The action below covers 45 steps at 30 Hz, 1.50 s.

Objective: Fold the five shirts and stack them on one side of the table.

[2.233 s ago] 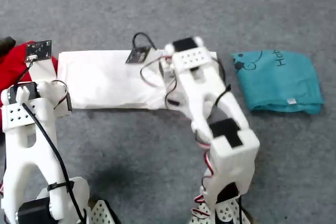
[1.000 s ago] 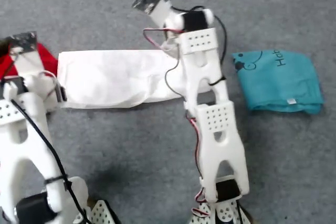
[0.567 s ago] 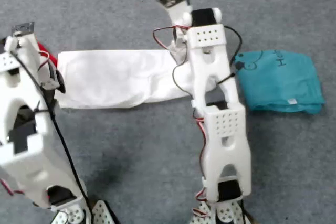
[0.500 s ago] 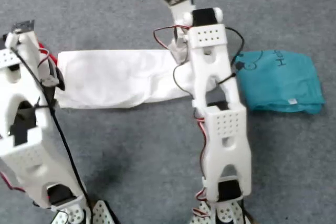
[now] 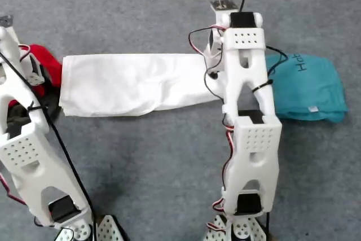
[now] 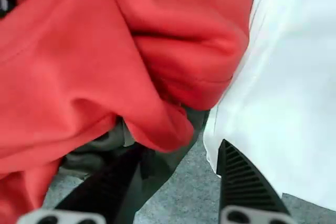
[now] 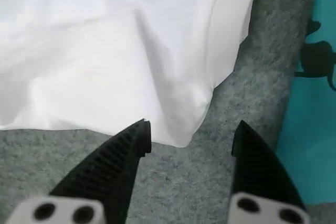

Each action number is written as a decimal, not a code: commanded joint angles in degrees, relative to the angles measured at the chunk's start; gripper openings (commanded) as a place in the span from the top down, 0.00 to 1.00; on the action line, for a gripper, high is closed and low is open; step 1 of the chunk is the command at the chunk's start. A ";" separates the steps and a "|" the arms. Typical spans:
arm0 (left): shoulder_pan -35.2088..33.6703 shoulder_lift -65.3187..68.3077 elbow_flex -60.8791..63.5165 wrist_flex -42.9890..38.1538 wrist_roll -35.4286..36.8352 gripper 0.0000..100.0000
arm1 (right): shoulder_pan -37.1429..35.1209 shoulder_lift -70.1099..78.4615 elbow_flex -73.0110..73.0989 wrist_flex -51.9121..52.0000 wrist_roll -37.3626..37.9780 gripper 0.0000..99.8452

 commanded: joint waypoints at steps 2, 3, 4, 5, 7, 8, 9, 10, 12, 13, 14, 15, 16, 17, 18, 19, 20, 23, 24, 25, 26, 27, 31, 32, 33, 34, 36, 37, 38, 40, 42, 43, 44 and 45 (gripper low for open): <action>-0.22 -0.79 -2.51 0.88 -0.97 0.79 | 0.97 1.45 0.22 -1.41 0.35 0.73; -0.22 -0.79 -2.51 0.88 -0.88 0.79 | 0.79 2.68 0.04 -2.20 0.35 0.73; -0.22 -0.79 -2.51 0.88 -0.88 0.79 | 0.53 3.91 -0.04 -3.16 0.35 0.73; -0.31 -0.79 -2.51 0.88 -0.88 0.79 | 0.53 5.14 -0.04 -4.48 0.35 0.73; -0.40 -0.79 -2.51 0.88 -0.88 0.79 | 0.53 7.69 -0.04 -6.42 0.26 0.73; -0.48 -0.79 -2.42 0.88 -0.88 0.79 | 0.79 8.92 -0.04 -7.12 0.26 0.73; -0.48 -0.79 -2.42 0.97 -0.88 0.79 | 0.97 10.15 -0.04 -7.47 0.26 0.74; -0.57 -0.79 -2.42 0.97 -0.88 0.79 | 0.97 11.21 -0.04 -7.65 0.26 0.75; -0.40 -0.79 -2.42 0.97 -0.88 0.79 | 1.23 12.70 -0.22 -7.65 0.79 0.83; -0.40 -0.79 -2.51 0.97 -0.88 0.79 | 1.58 13.32 -0.75 -7.65 0.70 0.88; -0.31 -0.79 -2.51 0.97 -0.88 0.79 | 1.67 13.85 -1.54 -7.65 0.53 0.95; -0.31 -0.79 -2.51 0.97 -0.88 0.79 | 2.20 14.20 -2.33 -7.47 0.79 0.99; -0.31 -0.79 -2.51 0.97 -0.88 0.79 | 2.81 14.46 -3.21 -7.21 0.79 0.97; -0.31 -0.79 -2.51 0.97 -0.97 0.79 | 3.52 14.64 -4.09 -7.12 0.79 0.97; -0.31 -0.79 -2.51 0.97 -0.97 0.79 | 4.57 14.73 -5.05 -7.03 0.88 0.99; -0.31 -0.79 -2.51 0.97 -0.97 0.79 | 5.71 14.81 -5.85 -6.77 1.49 0.99; -0.22 -0.79 -2.51 0.97 -0.97 0.79 | 6.68 14.90 -6.90 -5.98 2.64 0.99; 0.04 -0.79 -2.86 0.97 -0.88 0.79 | 8.97 14.99 -10.15 -2.20 7.30 0.99; 0.40 -0.79 -2.95 0.97 -0.88 0.79 | 9.85 14.99 -11.21 -0.97 8.97 0.99; 0.84 -0.79 -2.95 0.97 -0.88 0.79 | 10.81 14.99 -12.26 -0.26 10.02 0.99; 1.63 -0.79 -3.03 0.97 -0.88 0.78 | 11.78 14.99 -13.14 0.00 10.90 0.99; 2.51 -0.79 -3.03 0.97 -0.88 0.78 | 12.75 14.99 -13.67 0.09 11.69 0.99; 7.25 -0.79 -3.03 0.70 1.58 0.78 | 13.27 14.99 -12.79 0.18 15.65 0.99; 8.84 -0.79 -3.03 0.53 2.73 0.78 | 12.40 14.99 -12.44 0.18 16.53 0.99; 10.42 -0.79 -3.12 0.44 3.69 0.78 | 11.52 14.99 -12.26 0.18 17.76 0.98; 12.35 -0.53 -3.12 0.35 4.40 0.78 | 10.73 14.99 -12.09 0.18 18.64 0.98; 15.69 -0.09 -2.59 -1.14 5.89 0.78 | 9.49 14.73 -12.53 0.18 19.34 0.97; 16.66 0.18 -2.42 -2.11 6.77 0.78 | 9.23 14.55 -12.79 0.18 19.96 0.94; 17.27 0.79 -2.33 -2.99 7.74 0.77 | 9.14 14.11 -13.49 0.26 20.75 0.90; 17.71 2.73 -2.77 -4.04 9.93 0.74 | 9.41 12.44 -15.16 0.26 22.24 0.84; 17.89 5.10 -2.86 -5.01 10.29 0.73 | 9.67 10.07 -17.01 0.35 24.35 0.79; 17.89 6.42 -2.77 -5.54 10.29 0.73 | 10.02 8.57 -17.54 0.35 25.58 0.76; 17.89 8.00 -2.77 -6.15 10.29 0.73 | 10.20 7.08 -17.71 0.35 26.64 0.74; 17.63 9.49 -2.77 -6.68 10.29 0.73 | 10.29 5.41 -17.89 0.35 27.43 0.73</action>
